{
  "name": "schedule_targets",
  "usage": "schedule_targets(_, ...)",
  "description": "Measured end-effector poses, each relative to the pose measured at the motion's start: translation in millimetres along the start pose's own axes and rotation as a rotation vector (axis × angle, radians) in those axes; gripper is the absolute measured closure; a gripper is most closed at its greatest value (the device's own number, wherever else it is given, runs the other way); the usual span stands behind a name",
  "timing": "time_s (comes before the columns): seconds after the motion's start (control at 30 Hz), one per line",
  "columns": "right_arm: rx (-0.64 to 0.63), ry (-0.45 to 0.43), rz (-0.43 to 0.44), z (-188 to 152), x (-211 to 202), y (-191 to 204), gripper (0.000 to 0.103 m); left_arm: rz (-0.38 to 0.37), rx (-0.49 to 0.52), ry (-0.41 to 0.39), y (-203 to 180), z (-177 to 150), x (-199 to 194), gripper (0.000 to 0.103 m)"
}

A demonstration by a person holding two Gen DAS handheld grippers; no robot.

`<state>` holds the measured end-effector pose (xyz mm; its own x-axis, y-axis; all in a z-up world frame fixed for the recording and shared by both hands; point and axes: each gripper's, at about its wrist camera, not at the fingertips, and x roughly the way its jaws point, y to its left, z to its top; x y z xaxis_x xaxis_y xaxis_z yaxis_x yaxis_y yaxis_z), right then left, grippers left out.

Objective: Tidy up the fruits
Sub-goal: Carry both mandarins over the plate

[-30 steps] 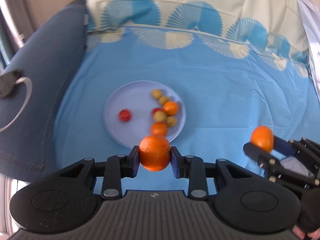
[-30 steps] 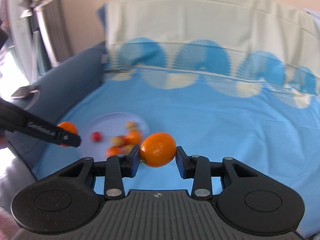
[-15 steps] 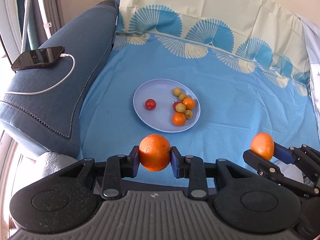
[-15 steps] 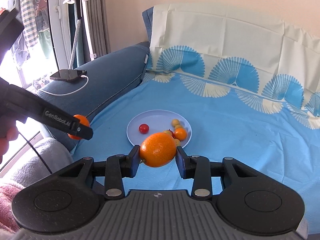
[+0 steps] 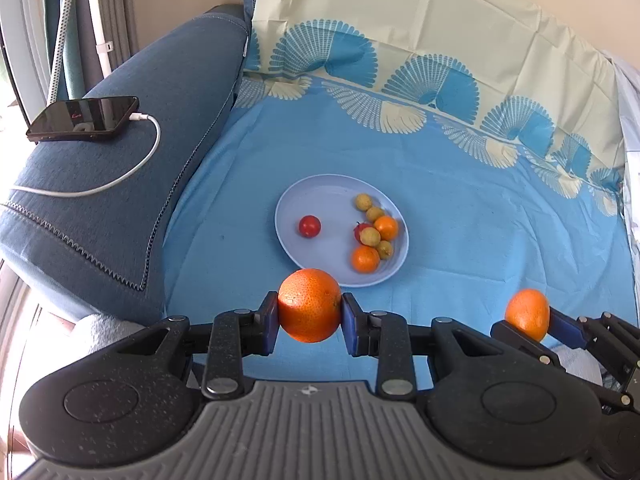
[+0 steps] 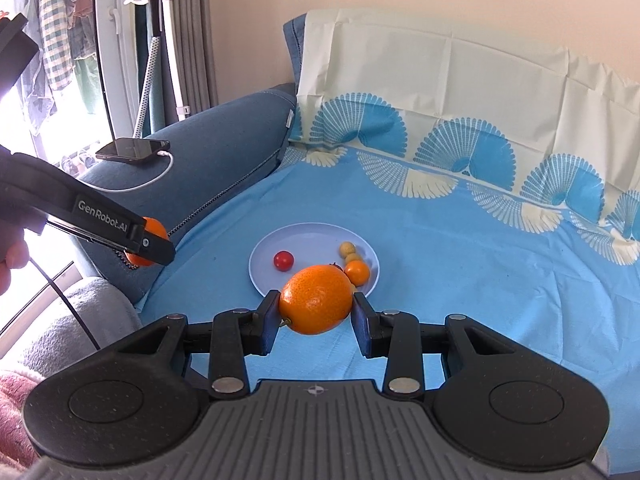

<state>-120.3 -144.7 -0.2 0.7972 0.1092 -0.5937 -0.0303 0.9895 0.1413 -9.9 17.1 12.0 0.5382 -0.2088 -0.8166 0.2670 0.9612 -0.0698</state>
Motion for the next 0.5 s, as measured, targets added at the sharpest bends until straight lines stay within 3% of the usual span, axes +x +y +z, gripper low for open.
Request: schedule_targets(0.5, 0.030, 0.074, -0.005, 21, 84, -21, 0.064, 0.018, 0.007, 0.045, -9, 54, 81, 0.068)
